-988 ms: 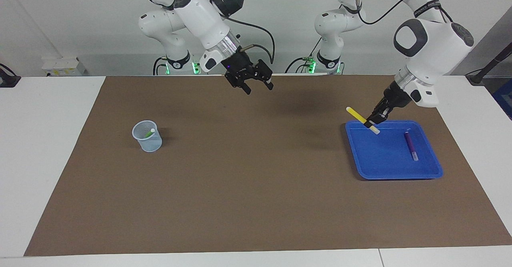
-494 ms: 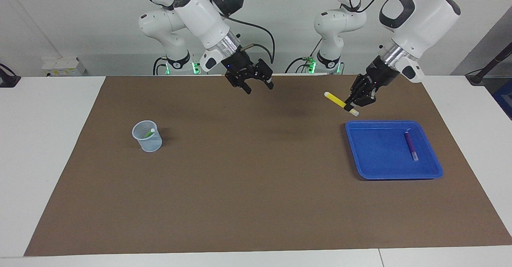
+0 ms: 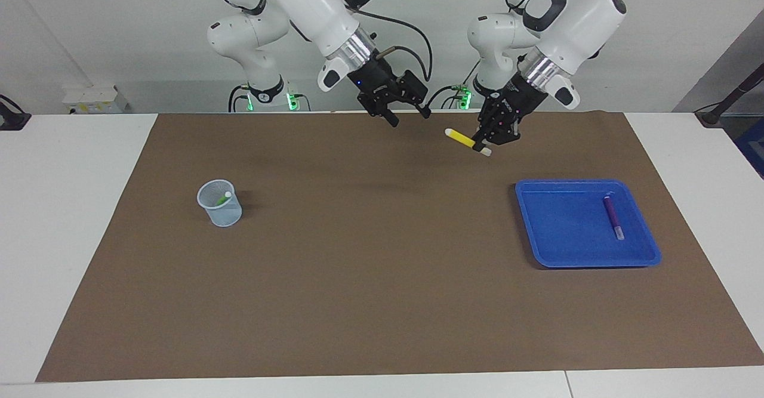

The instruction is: Transfer and insert pens with both arms

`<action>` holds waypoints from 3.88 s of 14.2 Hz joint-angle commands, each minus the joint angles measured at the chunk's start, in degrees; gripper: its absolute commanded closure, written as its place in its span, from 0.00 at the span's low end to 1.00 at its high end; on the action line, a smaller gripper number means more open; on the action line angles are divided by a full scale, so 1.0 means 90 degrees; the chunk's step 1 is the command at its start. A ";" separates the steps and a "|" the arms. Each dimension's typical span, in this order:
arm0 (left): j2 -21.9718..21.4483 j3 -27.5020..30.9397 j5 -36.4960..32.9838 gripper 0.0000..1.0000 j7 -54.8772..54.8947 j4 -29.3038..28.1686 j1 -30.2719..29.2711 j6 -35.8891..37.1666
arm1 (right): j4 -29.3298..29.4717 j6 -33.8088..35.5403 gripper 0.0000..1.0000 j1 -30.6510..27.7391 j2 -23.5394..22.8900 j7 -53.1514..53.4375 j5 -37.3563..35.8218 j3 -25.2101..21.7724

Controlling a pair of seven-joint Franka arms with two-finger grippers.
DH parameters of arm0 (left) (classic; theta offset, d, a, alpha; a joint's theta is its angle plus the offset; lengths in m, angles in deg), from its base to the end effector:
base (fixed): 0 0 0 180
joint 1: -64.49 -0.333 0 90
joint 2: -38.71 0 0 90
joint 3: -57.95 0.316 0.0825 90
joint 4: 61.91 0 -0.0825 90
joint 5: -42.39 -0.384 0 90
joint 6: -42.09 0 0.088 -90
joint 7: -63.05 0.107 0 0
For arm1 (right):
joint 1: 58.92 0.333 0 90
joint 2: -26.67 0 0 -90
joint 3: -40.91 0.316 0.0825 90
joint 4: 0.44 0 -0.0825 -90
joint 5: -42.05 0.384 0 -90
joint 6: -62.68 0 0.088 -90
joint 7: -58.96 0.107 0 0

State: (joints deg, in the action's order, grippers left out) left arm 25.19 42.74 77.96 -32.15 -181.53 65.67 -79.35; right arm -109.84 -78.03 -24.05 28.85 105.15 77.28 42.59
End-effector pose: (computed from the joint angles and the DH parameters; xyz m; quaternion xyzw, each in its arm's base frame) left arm 0.4845 -0.1805 0.5544 0.6569 0.6999 -0.1344 0.2461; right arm 0.4772 0.3538 0.5763 -0.8954 0.2450 -0.0406 0.3695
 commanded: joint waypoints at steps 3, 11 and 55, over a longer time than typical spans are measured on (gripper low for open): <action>-0.0509 0.0079 0.0129 1.00 -0.1237 -0.0584 0.0668 -0.0793 | 0.0213 -0.0722 0.00 0.0324 -0.0339 0.0307 0.0138 0.0008; -0.0617 0.0059 0.0119 1.00 -0.1483 -0.0683 0.0943 -0.0941 | 0.0193 -0.0958 0.46 0.0295 -0.0477 -0.0181 0.0138 0.0008; 0.0006 0.0167 -0.3474 0.37 1.2373 -0.0800 -0.3119 0.1132 | -0.1231 0.2218 1.00 -0.4040 0.0168 -0.9547 -0.4413 -0.0050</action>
State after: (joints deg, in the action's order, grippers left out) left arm 22.36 44.73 48.71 76.54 -188.76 38.29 -65.60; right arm -116.86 -55.03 -59.36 29.02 17.39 37.48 41.18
